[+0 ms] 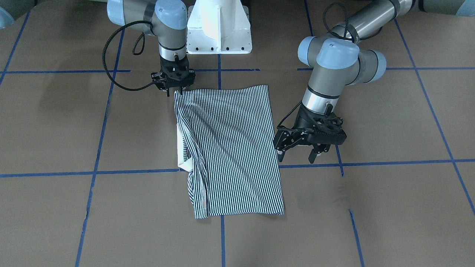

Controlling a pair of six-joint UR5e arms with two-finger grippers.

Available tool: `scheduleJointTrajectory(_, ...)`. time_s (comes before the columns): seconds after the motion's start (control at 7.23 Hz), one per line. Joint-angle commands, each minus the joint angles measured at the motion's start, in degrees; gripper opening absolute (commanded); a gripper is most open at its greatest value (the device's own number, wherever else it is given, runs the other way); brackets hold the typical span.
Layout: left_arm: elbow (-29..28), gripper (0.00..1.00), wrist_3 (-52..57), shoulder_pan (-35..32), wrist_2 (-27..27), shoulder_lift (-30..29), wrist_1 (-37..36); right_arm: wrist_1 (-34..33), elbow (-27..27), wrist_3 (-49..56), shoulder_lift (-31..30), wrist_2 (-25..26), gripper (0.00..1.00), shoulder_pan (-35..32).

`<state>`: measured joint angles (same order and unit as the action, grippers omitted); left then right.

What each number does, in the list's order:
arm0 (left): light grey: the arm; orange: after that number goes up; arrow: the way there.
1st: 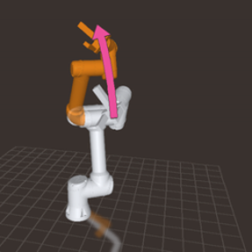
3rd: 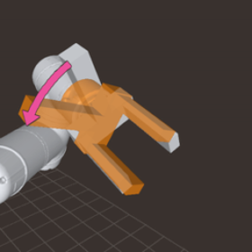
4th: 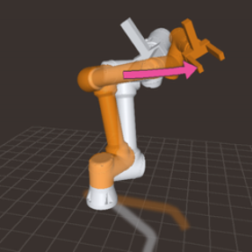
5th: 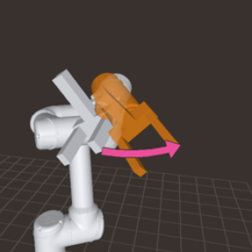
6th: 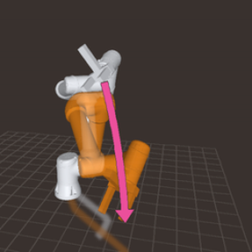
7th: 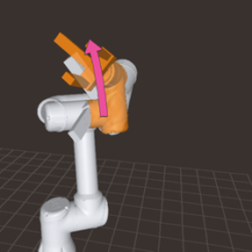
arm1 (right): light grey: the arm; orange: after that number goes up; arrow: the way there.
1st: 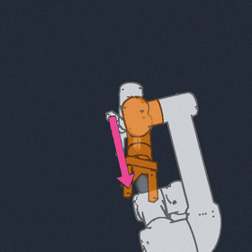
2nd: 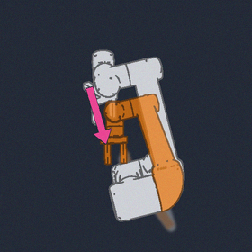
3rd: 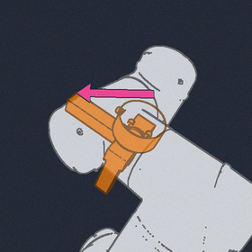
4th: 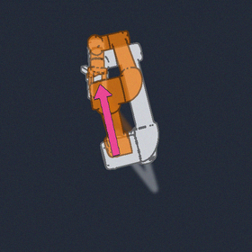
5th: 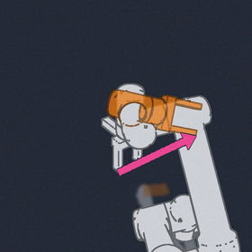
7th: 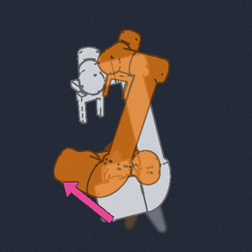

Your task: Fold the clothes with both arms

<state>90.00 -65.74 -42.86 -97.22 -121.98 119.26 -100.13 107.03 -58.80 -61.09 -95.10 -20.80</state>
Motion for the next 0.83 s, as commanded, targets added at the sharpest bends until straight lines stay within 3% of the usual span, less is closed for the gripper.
scheduleJointTrajectory(0.0,0.0,1.00,0.0,0.1,-0.1,-0.1,0.1,0.5,-3.9,6.1,4.1,0.0,1.00,-5.8)
scheduleJointTrajectory(0.28,0.0,1.00,0.1,0.0,-0.1,-0.1,0.2,1.0,-15.2,9.0,13.1,-0.2,1.00,-10.1)
scheduleJointTrajectory(0.55,-0.1,1.00,0.1,-0.1,-0.1,-0.1,0.2,13.9,-26.0,8.8,15.1,-1.0,1.00,-11.0)
scheduleJointTrajectory(0.69,-0.1,1.00,0.1,-0.1,-0.1,-0.1,0.2,14.2,-27.2,8.8,16.1,-2.8,1.00,-11.0)
